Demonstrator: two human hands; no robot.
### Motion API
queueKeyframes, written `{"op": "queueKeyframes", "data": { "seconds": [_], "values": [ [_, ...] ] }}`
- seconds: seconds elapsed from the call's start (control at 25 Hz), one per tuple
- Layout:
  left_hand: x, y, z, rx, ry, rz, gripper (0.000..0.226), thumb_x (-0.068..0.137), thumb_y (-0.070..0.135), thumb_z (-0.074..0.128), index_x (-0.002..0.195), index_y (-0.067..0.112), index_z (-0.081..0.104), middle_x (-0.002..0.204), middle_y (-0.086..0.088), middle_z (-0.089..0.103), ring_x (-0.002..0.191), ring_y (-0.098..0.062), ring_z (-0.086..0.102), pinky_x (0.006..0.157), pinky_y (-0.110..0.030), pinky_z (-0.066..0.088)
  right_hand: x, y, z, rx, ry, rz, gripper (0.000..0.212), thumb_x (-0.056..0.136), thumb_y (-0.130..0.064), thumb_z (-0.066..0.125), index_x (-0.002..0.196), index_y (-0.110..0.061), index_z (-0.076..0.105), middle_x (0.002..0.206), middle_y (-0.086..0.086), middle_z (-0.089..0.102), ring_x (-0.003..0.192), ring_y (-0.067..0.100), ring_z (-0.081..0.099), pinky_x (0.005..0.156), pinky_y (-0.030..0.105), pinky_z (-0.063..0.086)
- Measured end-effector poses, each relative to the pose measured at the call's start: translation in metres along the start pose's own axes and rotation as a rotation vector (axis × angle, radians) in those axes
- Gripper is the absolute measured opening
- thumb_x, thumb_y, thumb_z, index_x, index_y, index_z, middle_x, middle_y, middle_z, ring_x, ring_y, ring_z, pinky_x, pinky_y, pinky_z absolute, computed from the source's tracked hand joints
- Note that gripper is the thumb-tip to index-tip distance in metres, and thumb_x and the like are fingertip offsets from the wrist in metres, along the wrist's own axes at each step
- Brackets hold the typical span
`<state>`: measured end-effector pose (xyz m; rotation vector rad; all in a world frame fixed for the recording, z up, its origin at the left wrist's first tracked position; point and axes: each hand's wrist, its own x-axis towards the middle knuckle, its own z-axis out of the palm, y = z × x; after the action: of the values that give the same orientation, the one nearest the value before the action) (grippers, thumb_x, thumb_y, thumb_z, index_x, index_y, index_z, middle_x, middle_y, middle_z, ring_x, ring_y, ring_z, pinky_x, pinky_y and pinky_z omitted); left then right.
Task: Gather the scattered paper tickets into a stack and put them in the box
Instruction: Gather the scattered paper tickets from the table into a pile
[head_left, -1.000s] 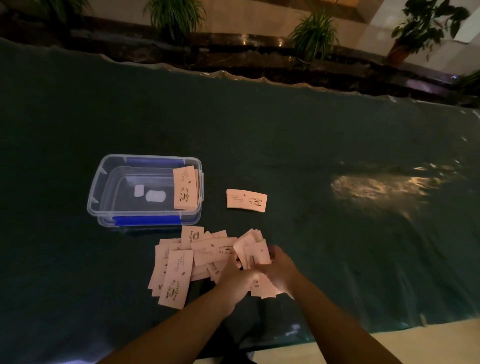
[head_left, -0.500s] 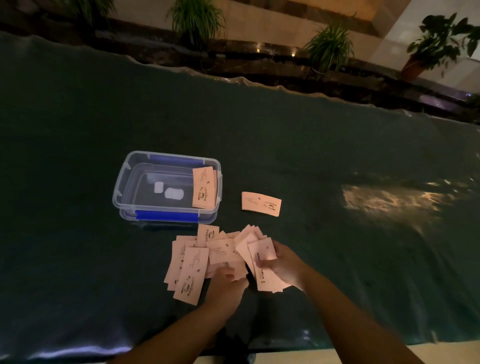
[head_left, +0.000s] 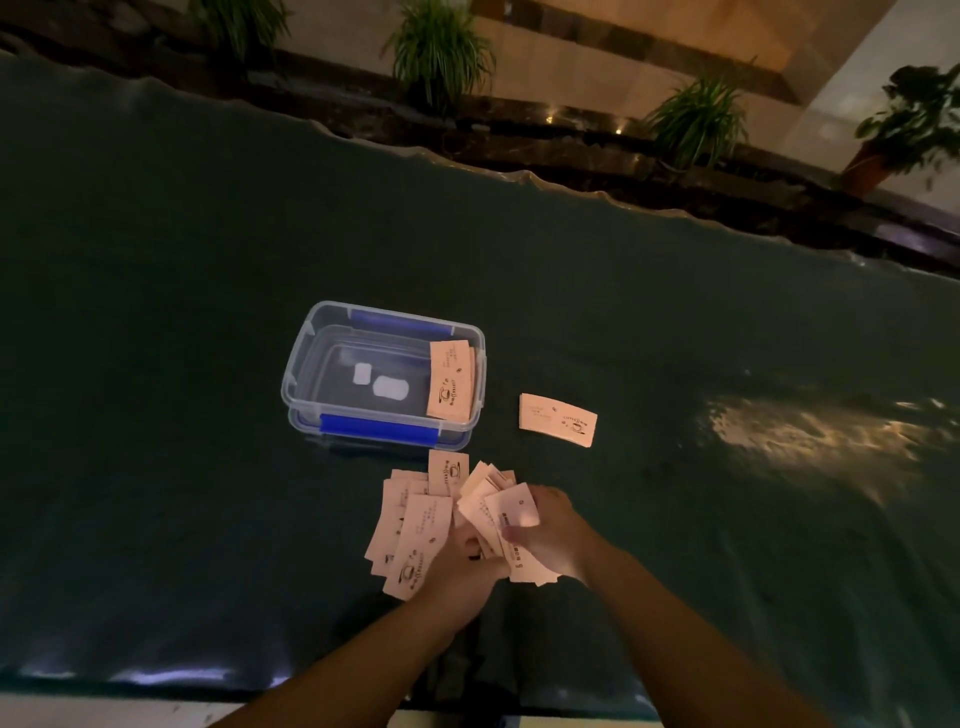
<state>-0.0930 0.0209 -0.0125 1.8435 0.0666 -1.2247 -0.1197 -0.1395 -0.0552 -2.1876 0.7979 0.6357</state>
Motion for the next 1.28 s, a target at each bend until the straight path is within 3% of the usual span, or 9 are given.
{"op": "queueKeyframes", "data": {
  "seconds": [0.08, 0.24, 0.44, 0.52, 0.68, 0.8, 0.96, 1.16, 1.28],
  "values": [
    [0.0, 0.001, 0.001, -0.046, -0.003, -0.01, 0.041, 0.1, 0.007, 0.059, 0.138, 0.018, 0.053, 0.133, -0.003, 0.063, 0.12, -0.02, 0.058, 0.082, -0.024, 0.045, -0.003, 0.001, 0.001, 0.008, -0.014, -0.005, 0.065, 0.092, -0.037, 0.075, 0.15, -0.02, 0.051, 0.151, 0.006, 0.055, 0.136, 0.028, 0.053, 0.102, 0.038, 0.046],
    [0.0, -0.008, 0.002, -0.122, -0.011, -0.014, 0.045, 0.098, 0.006, 0.06, 0.139, 0.022, 0.052, 0.132, -0.003, 0.063, 0.12, -0.023, 0.059, 0.106, -0.042, 0.049, -0.012, 0.005, 0.009, 0.057, -0.036, 0.018, 0.058, 0.093, -0.036, 0.073, 0.146, -0.023, 0.056, 0.141, 0.002, 0.065, 0.128, 0.024, 0.059, 0.106, 0.043, 0.046],
    [0.009, -0.017, 0.001, -0.067, -0.042, 0.028, 0.052, 0.096, 0.004, 0.06, 0.143, 0.024, 0.049, 0.133, -0.002, 0.061, 0.123, -0.025, 0.057, 0.107, -0.048, 0.048, -0.024, 0.011, 0.025, 0.348, 0.007, 0.052, 0.04, 0.093, -0.021, 0.075, 0.128, -0.033, 0.06, 0.106, -0.02, 0.064, 0.1, 0.001, 0.062, 0.073, 0.019, 0.042],
    [0.013, -0.019, -0.001, -0.045, -0.07, 0.049, 0.053, 0.095, 0.004, 0.06, 0.143, 0.025, 0.05, 0.133, -0.001, 0.062, 0.122, -0.023, 0.058, 0.105, -0.045, 0.05, -0.026, 0.014, 0.03, 0.475, 0.045, 0.084, 0.039, 0.092, -0.014, 0.075, 0.119, -0.035, 0.057, 0.109, -0.014, 0.066, 0.104, 0.009, 0.064, 0.077, 0.024, 0.045],
    [0.019, -0.03, -0.005, 0.056, -0.121, 0.116, 0.043, 0.095, 0.012, 0.063, 0.134, 0.031, 0.056, 0.131, 0.008, 0.062, 0.124, -0.016, 0.057, 0.093, -0.027, 0.05, -0.031, 0.014, 0.033, 0.651, 0.058, 0.187, 0.043, 0.091, -0.014, 0.075, 0.126, -0.026, 0.053, 0.117, -0.003, 0.065, 0.105, 0.018, 0.062, 0.086, 0.039, 0.047],
    [0.025, -0.047, -0.018, 0.159, 0.031, 0.216, 0.031, 0.091, 0.02, 0.07, 0.111, 0.04, 0.058, 0.122, 0.017, 0.061, 0.116, -0.007, 0.059, 0.077, -0.013, 0.046, -0.032, 0.013, 0.031, 0.699, 0.035, 0.205, 0.029, 0.093, -0.013, 0.071, 0.111, -0.034, 0.062, 0.118, 0.0, 0.07, 0.11, 0.024, 0.065, 0.096, 0.047, 0.05],
    [0.03, -0.068, -0.048, 0.395, 0.448, 0.175, 0.069, 0.082, 0.028, 0.075, 0.142, 0.029, 0.042, 0.143, 0.003, 0.04, 0.129, -0.015, 0.042, 0.103, -0.034, 0.045, -0.032, 0.018, 0.027, 0.908, 0.061, 0.274, 0.025, 0.094, -0.009, 0.068, 0.113, -0.026, 0.066, 0.117, 0.009, 0.075, 0.111, 0.034, 0.069, 0.105, 0.062, 0.05],
    [0.03, -0.071, -0.057, 0.588, 0.435, 0.11, 0.086, 0.078, 0.041, 0.079, 0.148, 0.024, 0.032, 0.146, -0.001, 0.039, 0.133, -0.02, 0.042, 0.104, -0.038, 0.048, -0.032, 0.025, 0.02, 1.121, 0.102, 0.341, 0.025, 0.096, -0.009, 0.064, 0.119, -0.019, 0.066, 0.116, 0.02, 0.075, 0.108, 0.041, 0.071, 0.103, 0.064, 0.052],
    [0.032, -0.069, -0.05, 0.579, 0.438, 0.087, 0.088, 0.077, 0.037, 0.081, 0.147, 0.023, 0.03, 0.145, -0.002, 0.037, 0.132, -0.02, 0.043, 0.103, -0.038, 0.049, -0.035, 0.029, 0.016, 1.167, 0.124, 0.357, 0.026, 0.096, -0.009, 0.064, 0.119, -0.021, 0.066, 0.116, 0.019, 0.075, 0.107, 0.041, 0.072, 0.101, 0.064, 0.054]
  ]
}}
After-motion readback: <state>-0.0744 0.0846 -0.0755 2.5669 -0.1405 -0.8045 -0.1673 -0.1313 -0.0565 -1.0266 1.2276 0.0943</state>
